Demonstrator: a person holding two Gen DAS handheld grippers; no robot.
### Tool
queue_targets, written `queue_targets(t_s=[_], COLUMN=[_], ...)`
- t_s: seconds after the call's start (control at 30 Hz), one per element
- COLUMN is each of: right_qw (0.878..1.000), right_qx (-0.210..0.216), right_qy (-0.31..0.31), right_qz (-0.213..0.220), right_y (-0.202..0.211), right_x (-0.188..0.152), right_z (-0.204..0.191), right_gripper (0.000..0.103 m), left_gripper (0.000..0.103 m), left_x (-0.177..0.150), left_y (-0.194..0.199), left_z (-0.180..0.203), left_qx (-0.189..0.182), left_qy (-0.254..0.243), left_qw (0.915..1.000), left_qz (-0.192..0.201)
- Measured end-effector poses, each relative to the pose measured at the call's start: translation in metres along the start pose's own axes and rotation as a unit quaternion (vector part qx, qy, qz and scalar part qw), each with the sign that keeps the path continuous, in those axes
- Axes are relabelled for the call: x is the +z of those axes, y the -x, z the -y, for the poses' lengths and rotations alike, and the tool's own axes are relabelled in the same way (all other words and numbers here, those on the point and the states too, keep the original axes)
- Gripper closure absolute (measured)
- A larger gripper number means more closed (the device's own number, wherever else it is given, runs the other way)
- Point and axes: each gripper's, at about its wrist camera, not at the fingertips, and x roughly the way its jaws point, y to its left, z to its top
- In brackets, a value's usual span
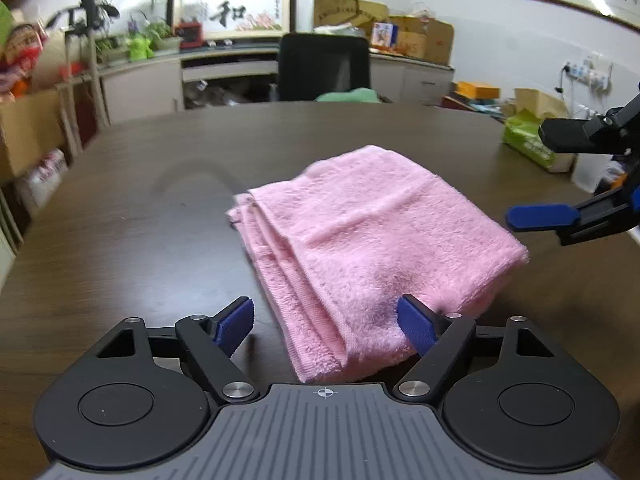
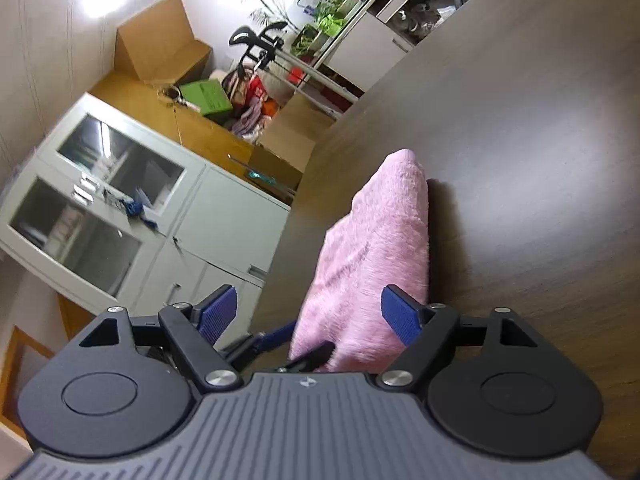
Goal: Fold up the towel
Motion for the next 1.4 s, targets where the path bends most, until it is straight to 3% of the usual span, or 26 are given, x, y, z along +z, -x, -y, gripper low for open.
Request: queue_targets(t_s=[0.07,0.17,0.23,0.33,0.9,1.23,1.4], right_qw=[1.000,1.000,1.000,1.000,0.998,0.996,0.996], right_qx=[-0.001,0.006,0.013,0.024,0.046,0.040,0.033], right_qy=[0.009,0.010,0.013,0.018,0.048,0.075,0.080], right_qz=[-0.007,-0.008,-0.002,0.008,0.022,0.021,0.021], right_y=[0.000,0.003,0.005,0.006,-0.007,-0.010,-0.009], right_x=[-0.004,-0.006,-0.006,-0.006,-0.015,-0.023,-0.024], right_z=[-0.002,-0.004,-0.007,-0.009,-0.009,-0.015,-0.014], right_gripper=[0.019,0.017,0.016,0.014,0.011,0.010,0.009], left_gripper=[0.026,0.030,0.039,0.048,0.047,0.047,0.065], left_x=[-0.001,-0.001,0.000,0.000,-0.011,-0.011,-0.009], left_y=[0.011,0.023,0.022,0.024,0.015,0.012,0.010], left_z=[-0.001,-0.015,-0.027,-0.032,-0.030,-0.031,-0.028], left_qx=[0.006,-0.059,-0.108,-0.132,-0.114,-0.109,-0.099], left_qy=[-0.001,0.050,0.097,0.127,0.210,0.231,0.230], left_qw=[0.9998,0.9964,0.9890,0.9828,0.9702,0.9659,0.9677], left_qz=[0.021,0.035,0.028,0.017,-0.038,-0.039,-0.030])
